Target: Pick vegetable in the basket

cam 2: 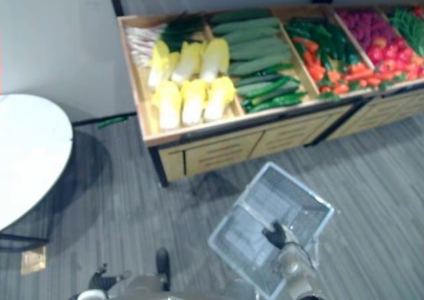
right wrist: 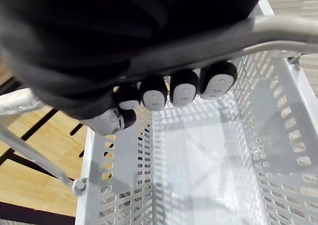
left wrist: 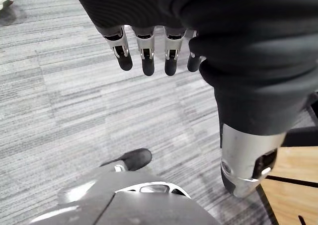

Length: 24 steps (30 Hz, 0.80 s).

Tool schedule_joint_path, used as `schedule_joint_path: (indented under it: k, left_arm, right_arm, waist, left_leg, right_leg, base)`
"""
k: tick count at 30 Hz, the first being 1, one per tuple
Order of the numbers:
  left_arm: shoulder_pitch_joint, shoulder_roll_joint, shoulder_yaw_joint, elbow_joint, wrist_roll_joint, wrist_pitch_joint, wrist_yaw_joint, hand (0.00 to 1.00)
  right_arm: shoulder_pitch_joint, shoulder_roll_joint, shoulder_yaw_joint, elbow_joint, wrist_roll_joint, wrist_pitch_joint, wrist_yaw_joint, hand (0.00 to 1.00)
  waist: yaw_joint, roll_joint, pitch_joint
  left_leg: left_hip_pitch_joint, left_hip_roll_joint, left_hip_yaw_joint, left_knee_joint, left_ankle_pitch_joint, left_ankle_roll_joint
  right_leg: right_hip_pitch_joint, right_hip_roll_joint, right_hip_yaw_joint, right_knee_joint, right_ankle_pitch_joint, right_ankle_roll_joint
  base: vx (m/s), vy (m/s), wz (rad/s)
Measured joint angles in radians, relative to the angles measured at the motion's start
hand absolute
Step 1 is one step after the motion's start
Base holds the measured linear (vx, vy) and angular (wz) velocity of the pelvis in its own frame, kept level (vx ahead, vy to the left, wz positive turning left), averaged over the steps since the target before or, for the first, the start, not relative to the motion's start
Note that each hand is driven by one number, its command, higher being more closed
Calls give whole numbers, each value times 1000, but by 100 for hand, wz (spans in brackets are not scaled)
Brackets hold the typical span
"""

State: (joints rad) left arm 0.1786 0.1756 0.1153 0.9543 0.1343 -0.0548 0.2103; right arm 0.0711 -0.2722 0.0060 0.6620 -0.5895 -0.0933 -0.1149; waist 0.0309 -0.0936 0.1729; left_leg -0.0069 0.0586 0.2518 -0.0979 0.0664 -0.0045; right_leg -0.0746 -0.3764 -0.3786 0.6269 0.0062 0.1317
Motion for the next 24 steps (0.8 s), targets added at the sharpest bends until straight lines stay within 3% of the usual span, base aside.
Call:
schedule_joint_path:
  k: [1, 3, 7, 9, 10, 14, 15, 17, 19, 21, 24]
  left_arm:
    - [9, 15, 0, -3, 0, 0, 0, 0]
    - [14, 30, 13, -8, 0, 2, 0, 0]
    - [7, 27, 74, -19, 6, 3, 1, 0]
    - [3, 27, 90, -18, 8, 10, 1, 0]
    - [4, 30, 93, -17, 11, 13, 1, 0]
    - [14, 8, 86, 3, 36, 15, 1, 0]
    - [14, 9, 85, 2, 36, 15, 1, 0]
    - [14, 12, 77, 2, 36, 15, 2, 0]
    - [14, 17, 77, 2, 36, 15, 2, 0]
    - [-1, 9, 77, 1, 36, 13, 0, 0]
    - [2, -25, 77, 2, 34, 15, 0, 0]
  right_arm:
    - [1, 5, 0, -6, 0, 0, 0, 100]
    - [7, 18, 1, -18, 0, -1, 2, 100]
    - [8, 18, 0, -27, 0, -5, 2, 100]
    - [3, 22, 1, -27, 0, -6, 4, 100]
    - [2, 25, 0, -27, 0, -6, 4, 100]
    - [-17, 23, -40, -24, 0, 9, 1, 100]
    - [-11, 18, -47, -22, 1, 26, -5, 100]
    - [20, 16, -60, -21, 1, 28, -4, 100]
    - [49, 18, -53, -21, 1, 23, 9, 100]
    - [40, 15, -52, -19, 1, 26, 17, 100]
    - [26, 7, -72, -16, 0, 40, 18, 100]
  waist:
    - [0, 6, 1]
    - [-2, -7, -5]
    - [-3, -1, 0]
    - [-1, -1, 0]
    - [0, -16, -4]
    - [7, 10, 16]
    - [12, 19, 19]
    - [14, 7, 10]
    - [17, -9, 1]
    - [20, -13, -4]
    - [13, 27, -7]
  left_leg:
    - [17, 4, -20, 1, -9, 16]
    - [36, 9, -42, 1, -17, 29]
    - [61, 28, -80, 1, -29, 40]
    - [61, 42, -101, 1, -36, 32]
    - [64, 38, -104, 1, -48, 26]
    - [92, 69, -69, 67, -112, -2]
    - [100, 68, -79, 96, -139, -1]
    - [89, 67, -106, 159, -181, -9]
    - [59, 63, -131, 229, -214, -37]
    - [30, 59, -128, 241, -214, -50]
    - [56, 78, -139, 217, -193, -77]
  right_leg:
    - [-66, -12, 46, 115, 43, -14]
    - [-121, -5, 78, 173, 28, -25]
    - [-184, 43, 89, 72, 47, -11]
    - [-184, 76, 94, -75, 123, -21]
    - [-175, 81, 108, -142, 254, -38]
    - [-156, 93, 161, -73, 266, -43]
    - [-173, 92, 202, -26, 247, -40]
    - [-127, 101, 229, -40, 163, -23]
    - [-40, 107, 215, -150, 12, 0]
    - [2, 110, 191, -208, -38, 1]
    - [-6, 109, 156, -132, -73, -2]
  base:
    - [198, 140, 27]
    - [215, 116, 39]
    - [158, 22, 33]
    - [122, -76, 28]
    - [117, -140, 26]
    - [110, -107, 13]
    - [100, -41, 21]
    - [154, -59, 30]
    - [199, -133, 12]
    - [107, -134, 14]
    - [112, -168, 25]
